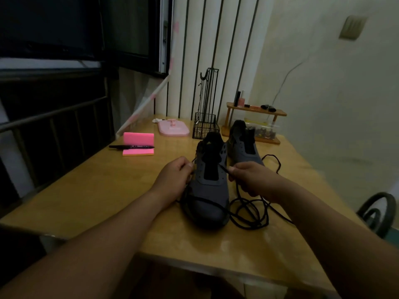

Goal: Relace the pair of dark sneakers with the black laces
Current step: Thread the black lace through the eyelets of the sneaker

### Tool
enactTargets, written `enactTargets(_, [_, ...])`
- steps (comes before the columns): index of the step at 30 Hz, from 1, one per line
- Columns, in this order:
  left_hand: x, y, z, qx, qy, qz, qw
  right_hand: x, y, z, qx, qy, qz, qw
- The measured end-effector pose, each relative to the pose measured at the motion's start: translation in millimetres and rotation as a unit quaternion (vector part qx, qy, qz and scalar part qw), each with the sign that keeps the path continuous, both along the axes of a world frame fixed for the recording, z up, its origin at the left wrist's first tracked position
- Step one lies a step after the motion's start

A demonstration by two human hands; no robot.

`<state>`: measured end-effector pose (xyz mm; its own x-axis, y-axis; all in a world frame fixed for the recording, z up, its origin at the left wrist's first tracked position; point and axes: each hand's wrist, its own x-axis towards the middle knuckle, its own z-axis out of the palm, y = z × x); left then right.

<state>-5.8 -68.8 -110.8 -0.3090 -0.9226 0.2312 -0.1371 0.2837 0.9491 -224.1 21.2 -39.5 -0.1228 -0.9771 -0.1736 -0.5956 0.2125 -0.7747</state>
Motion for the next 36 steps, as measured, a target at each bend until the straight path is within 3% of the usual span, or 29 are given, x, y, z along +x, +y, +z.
enactTargets(6, [0, 1, 2, -0.009, -0.008, 0.002, 1.0, 7, 12, 8, 0.042, -0.034, 0.026, 0.998])
enactTargets(9, [0, 3, 4, -0.006, -0.006, 0.003, 1.0, 13, 3, 12, -0.025, -0.061, -0.028, 0.997])
enactTargets(13, [0, 5, 7, 0.017, 0.021, -0.004, 1.0, 37, -19, 31, -0.186, 0.09, 0.004, 0.978])
enactTargets(17, [4, 10, 11, 0.019, 0.041, 0.017, 0.999, 57, -42, 30, -0.159, 0.304, 0.059, 0.938])
enactTargets(28, [39, 37, 2, -0.133, -0.059, -0.022, 0.989, 33, -29, -4, -0.197, 0.155, 0.089, 0.964])
enactTargets(36, [34, 43, 2, -0.183, -0.121, -0.045, 0.975, 28, -35, -25, -0.235, 0.043, 0.093, 0.967])
